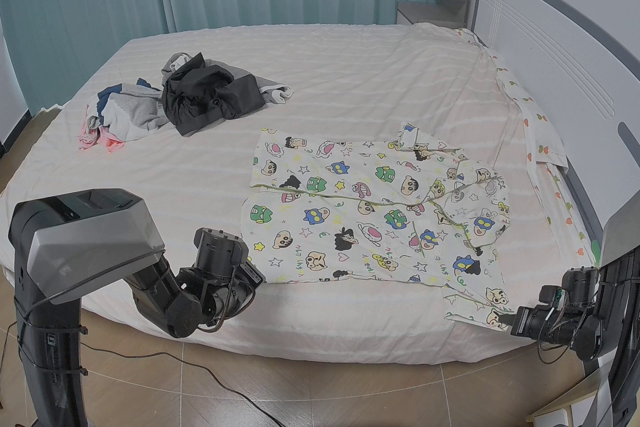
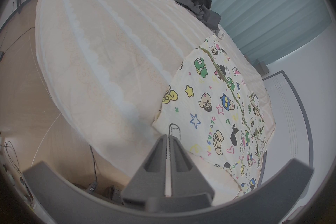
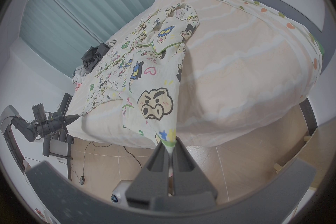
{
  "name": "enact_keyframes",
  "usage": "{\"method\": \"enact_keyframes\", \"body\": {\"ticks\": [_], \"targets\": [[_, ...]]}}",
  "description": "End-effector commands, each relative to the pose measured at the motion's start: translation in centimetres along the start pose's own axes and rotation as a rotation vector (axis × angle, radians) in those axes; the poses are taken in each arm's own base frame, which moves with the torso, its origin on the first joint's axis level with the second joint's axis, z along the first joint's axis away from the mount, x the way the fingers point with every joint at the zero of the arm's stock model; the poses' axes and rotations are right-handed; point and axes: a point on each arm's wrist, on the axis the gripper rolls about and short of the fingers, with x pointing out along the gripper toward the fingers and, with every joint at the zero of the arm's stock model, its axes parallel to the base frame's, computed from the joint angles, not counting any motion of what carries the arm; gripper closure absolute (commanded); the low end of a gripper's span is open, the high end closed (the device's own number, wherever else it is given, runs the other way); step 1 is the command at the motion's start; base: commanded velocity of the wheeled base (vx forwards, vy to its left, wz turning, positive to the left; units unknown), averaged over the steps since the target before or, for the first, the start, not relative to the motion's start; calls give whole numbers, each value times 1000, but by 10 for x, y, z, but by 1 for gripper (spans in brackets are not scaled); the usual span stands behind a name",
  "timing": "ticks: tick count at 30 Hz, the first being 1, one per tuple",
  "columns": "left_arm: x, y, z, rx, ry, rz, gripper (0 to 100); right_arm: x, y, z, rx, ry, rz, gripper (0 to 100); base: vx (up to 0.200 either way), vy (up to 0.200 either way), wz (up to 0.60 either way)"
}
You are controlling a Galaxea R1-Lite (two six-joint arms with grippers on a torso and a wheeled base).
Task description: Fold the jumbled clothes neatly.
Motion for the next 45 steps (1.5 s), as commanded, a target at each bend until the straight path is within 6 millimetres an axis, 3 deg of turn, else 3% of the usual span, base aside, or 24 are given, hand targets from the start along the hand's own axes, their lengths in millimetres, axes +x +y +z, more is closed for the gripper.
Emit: {"method": "enact_keyframes", "body": {"ticks": [1,17,18,30,45], "targets": [[-5,4,1,-6,3,9,100,0,-2,-2,8,8,-6,100,0,0,0],[2,13,16,52,77,-45,100,1,-1,-2,3,8,-2,100,0,0,0],[4,17,16,101,79,-37,0,1,-1,-2,5,11,-3,100,0,0,0],[17,16,20,91,27,-102,0,0,0,-2,0,3,-1,100,0,0,0],[43,-5,10,110,9,-156,0,-4,0,-3,-2,-6,2,100,0,0,0]]}}
